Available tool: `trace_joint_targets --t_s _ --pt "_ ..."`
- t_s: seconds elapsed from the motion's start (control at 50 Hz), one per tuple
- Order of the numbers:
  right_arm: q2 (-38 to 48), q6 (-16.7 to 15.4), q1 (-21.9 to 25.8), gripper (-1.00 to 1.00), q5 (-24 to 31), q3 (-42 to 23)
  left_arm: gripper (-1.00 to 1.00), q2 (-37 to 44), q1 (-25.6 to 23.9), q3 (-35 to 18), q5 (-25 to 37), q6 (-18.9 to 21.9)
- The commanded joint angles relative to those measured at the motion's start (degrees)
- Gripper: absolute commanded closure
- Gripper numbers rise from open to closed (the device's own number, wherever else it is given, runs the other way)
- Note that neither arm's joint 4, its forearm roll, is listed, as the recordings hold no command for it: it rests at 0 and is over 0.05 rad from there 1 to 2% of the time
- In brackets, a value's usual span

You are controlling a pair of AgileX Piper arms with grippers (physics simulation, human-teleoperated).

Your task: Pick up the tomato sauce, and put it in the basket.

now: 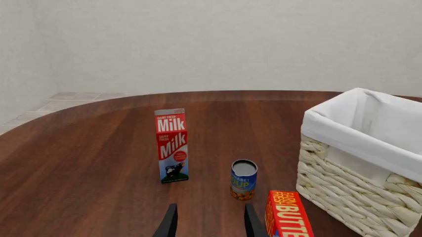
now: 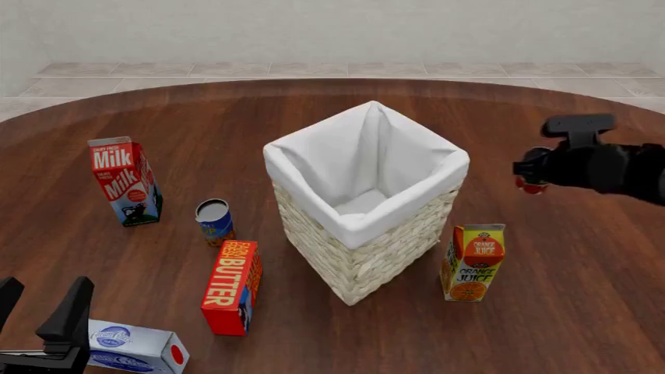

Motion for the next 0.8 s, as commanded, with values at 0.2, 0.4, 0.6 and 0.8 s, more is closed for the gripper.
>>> trace_joint_targets --t_s 0.2,0.4,0.6,0.8 --pt "-19.05 1.03 2.07 1.0 6.2 9.2 -1.0 -0.01 -0.01 0.0 0.0 0.01" --pt "-26.95 0.94 3.35 1.0 11.72 9.6 -1.0 0.01 0.0 0.0 0.0 -0.01" --pt "-34.78 0.62 5.57 1.0 18.66 8.06 -1.0 0.03 0.01 0.0 -0.01 0.0" --pt "-41.29 -0.3 8.05 1.0 25.08 6.38 -1.0 0.61 -0.08 -0.01 -0.61 0.0"
